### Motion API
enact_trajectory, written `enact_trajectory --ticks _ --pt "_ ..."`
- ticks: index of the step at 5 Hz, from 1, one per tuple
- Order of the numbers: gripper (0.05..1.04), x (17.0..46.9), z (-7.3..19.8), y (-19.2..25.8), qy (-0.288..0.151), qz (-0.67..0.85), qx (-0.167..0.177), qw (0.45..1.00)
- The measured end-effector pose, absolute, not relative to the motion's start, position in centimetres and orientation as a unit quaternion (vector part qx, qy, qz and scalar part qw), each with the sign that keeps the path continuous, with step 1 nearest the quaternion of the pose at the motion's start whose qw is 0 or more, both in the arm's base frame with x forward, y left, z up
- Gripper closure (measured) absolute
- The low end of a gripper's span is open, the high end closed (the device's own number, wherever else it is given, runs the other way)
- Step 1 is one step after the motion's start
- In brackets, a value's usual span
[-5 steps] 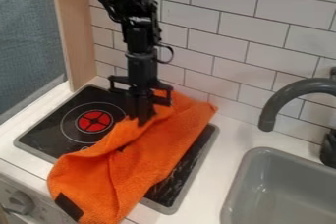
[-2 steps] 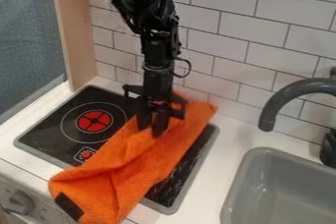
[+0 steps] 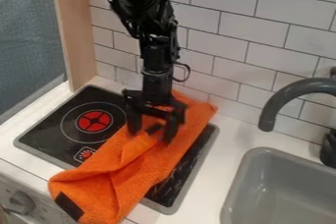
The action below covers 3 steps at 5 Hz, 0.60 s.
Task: Fold the cloth from left to right
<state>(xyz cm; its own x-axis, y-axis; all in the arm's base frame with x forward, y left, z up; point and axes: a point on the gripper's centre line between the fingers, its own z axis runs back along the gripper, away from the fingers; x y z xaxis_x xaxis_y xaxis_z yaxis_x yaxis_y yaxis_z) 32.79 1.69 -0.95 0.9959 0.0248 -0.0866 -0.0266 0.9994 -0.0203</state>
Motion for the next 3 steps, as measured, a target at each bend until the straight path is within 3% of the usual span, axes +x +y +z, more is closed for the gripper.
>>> enact_trajectory --ticks 2,3 --pt "0.084 32.7 0.2 1.2 0.042 0.011 -0.029 0.999" --pt "0.084 32.9 4.1 1.3 -0.011 0.021 -0.044 0.999"
